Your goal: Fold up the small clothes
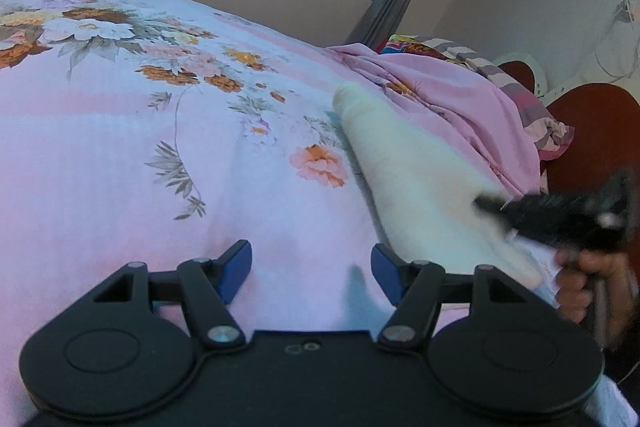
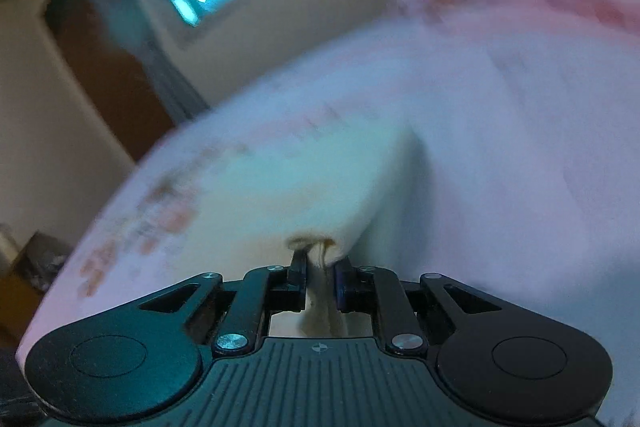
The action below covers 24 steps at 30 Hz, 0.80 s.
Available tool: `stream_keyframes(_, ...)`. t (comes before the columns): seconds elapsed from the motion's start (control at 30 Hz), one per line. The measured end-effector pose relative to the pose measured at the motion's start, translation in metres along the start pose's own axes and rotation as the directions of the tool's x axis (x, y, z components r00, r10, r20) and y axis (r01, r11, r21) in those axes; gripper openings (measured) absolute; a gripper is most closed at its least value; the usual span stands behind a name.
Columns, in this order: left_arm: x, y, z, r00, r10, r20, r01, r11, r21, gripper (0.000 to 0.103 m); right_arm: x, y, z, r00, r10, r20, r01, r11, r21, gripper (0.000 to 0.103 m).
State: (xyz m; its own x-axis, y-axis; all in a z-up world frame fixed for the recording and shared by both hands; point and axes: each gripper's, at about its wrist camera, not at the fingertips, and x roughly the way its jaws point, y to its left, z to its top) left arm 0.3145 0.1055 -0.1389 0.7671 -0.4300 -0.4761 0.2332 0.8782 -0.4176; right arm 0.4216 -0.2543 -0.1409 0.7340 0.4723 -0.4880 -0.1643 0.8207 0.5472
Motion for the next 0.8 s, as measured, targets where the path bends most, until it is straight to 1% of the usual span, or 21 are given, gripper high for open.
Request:
stream_keyframes(0.03, 0.000, 0.000, 0.001, 1.000, 0.001, -0.003, -0.001, 1.000, 0.002, 0.065, 0.005, -0.008, -0.004, 1.000, 0.025, -0.015, -0.024, 0.999, 0.031, 0.013)
stream_keyframes(0.1, -0.001, 0.000, 0.006, 1.000, -0.005, -0.011, 0.005, 1.000, 0.001, 0.065, -0.006, -0.011, -0.004, 0.999, 0.045, 0.021, -0.047, 0.997, 0.066, 0.016)
stream_keyframes(0.13, -0.003, 0.000, 0.010, 1.000, -0.010, -0.001, 0.010, 1.000, -0.006, 0.065, -0.016, -0.009, -0.003, 0.999, 0.028, 0.045, -0.030, 0.998, 0.049, 0.017)
stream_keyframes(0.17, -0.004, -0.003, 0.015, 0.999, -0.025, 0.026, 0.025, 1.000, 0.006, 0.065, -0.023, -0.006, -0.002, 0.996, 0.003, 0.086, -0.004, 1.000, 0.014, 0.017)
stream_keyframes(0.23, 0.005, -0.014, 0.032, 0.997, -0.049, 0.058, 0.046, 0.997, 0.065, 0.065, -0.040, 0.002, 0.000, 0.984, -0.059, 0.169, 0.070, 0.995, -0.065, 0.016)
stream_keyframes(0.3, 0.026, -0.029, 0.052, 0.993, -0.106, 0.059, 0.099, 0.990, 0.104, 0.065, -0.044, 0.011, 0.007, 0.976, -0.054, 0.213, 0.083, 0.988, -0.128, 0.016)
stream_keyframes(0.37, 0.052, -0.051, 0.072, 0.984, -0.168, 0.059, 0.157, 0.975, 0.157, 0.065, -0.036, 0.023, 0.018, 0.971, -0.027, 0.237, 0.077, 0.976, -0.203, 0.016)
stream_keyframes(0.4, 0.065, -0.064, 0.080, 0.980, -0.192, 0.054, 0.178, 0.966, 0.189, 0.065, -0.026, 0.026, 0.024, 0.973, -0.024, 0.230, 0.075, 0.973, -0.217, 0.016)
stream_keyframes(0.5, 0.108, -0.094, 0.101, 0.975, -0.220, 0.020, 0.207, 0.944, 0.256, 0.065, 0.005, 0.022, 0.040, 0.975, -0.051, 0.216, 0.100, 0.970, -0.221, 0.016)
stream_keyframes(0.53, 0.122, -0.099, 0.104, 0.979, -0.206, 0.004, 0.197, 0.942, 0.273, 0.065, 0.016, 0.017, 0.046, 0.978, -0.055, 0.203, 0.100, 0.971, -0.219, 0.016)
stream_keyframes(0.57, 0.141, -0.102, 0.105, 0.985, -0.172, -0.023, 0.172, 0.942, 0.290, 0.065, 0.030, 0.011, 0.050, 0.982, -0.058, 0.180, 0.097, 0.972, -0.215, 0.016)
stream_keyframes(0.6, 0.163, -0.103, 0.104, 0.992, -0.111, -0.066, 0.126, 0.940, 0.317, 0.065, 0.037, 0.002, 0.052, 0.987, -0.084, 0.138, 0.113, 0.970, -0.217, 0.016)
stream_keyframes(0.63, 0.182, -0.099, 0.101, 0.994, -0.043, -0.098, 0.074, 0.941, 0.331, 0.065, 0.055, -0.003, 0.051, 0.990, -0.125, 0.059, 0.135, 0.965, -0.223, 0.016)
stream_keyframes(0.67, 0.187, -0.096, 0.102, 0.994, -0.043, -0.097, 0.072, 0.945, 0.319, 0.065, 0.065, -0.011, 0.048, 0.992, -0.119, 0.047, 0.127, 0.966, -0.227, 0.016)
stream_keyframes(0.7, 0.184, -0.099, 0.108, 0.993, -0.055, -0.100, 0.084, 0.947, 0.309, 0.065, 0.064, -0.012, 0.051, 0.992, -0.115, 0.050, 0.123, 0.966, -0.225, 0.016)
stream_keyframes(0.73, 0.177, -0.102, 0.115, 0.995, -0.070, -0.071, 0.089, 0.944, 0.319, 0.065, 0.060, -0.010, 0.056, 0.992, -0.111, 0.055, 0.121, 0.968, -0.218, 0.016)
stream_keyframes(0.77, 0.167, -0.102, 0.121, 0.997, -0.083, -0.003, 0.080, 0.940, 0.332, 0.065, 0.052, -0.007, 0.061, 0.992, -0.086, 0.089, 0.104, 0.970, -0.221, 0.016)
stream_keyframes(0.8, 0.163, -0.101, 0.125, 0.997, -0.076, 0.034, 0.061, 0.943, 0.328, 0.065, 0.045, -0.004, 0.064, 0.989, -0.064, 0.132, 0.095, 0.966, -0.239, 0.016)
